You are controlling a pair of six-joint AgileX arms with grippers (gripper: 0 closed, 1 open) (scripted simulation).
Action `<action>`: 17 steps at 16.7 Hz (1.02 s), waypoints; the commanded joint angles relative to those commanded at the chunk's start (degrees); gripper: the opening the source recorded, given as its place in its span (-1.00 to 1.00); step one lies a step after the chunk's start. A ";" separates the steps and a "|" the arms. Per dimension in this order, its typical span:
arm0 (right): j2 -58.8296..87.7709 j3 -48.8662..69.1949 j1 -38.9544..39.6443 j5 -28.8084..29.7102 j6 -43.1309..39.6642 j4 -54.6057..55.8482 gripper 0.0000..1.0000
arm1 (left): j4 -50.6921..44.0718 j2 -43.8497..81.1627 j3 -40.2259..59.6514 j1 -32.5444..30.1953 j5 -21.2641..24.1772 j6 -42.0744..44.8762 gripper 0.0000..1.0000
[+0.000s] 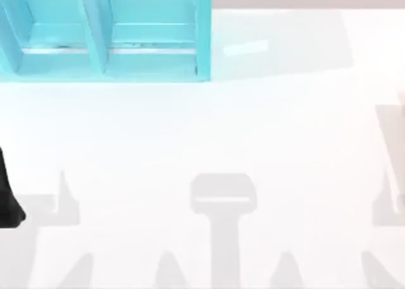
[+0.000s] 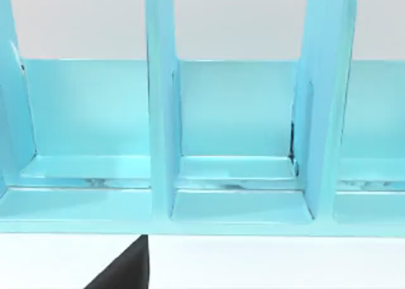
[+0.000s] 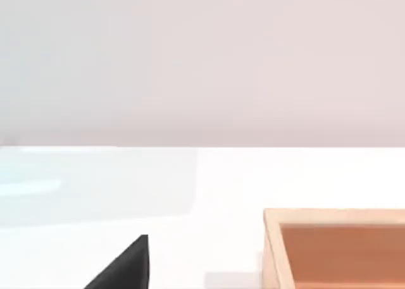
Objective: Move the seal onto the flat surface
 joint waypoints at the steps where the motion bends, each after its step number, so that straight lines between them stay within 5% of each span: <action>1: 0.00 0.00 0.00 0.00 0.00 0.00 1.00 | 0.00 0.00 0.00 0.00 0.00 0.00 1.00; 8: 12.34 9.56 -4.21 0.48 -4.41 -9.48 1.00 | 0.00 0.00 0.00 0.00 0.00 0.00 1.00; 17: 56.06 42.24 -16.78 1.34 -17.56 -40.55 1.00 | 0.00 0.00 0.00 0.00 0.00 0.00 1.00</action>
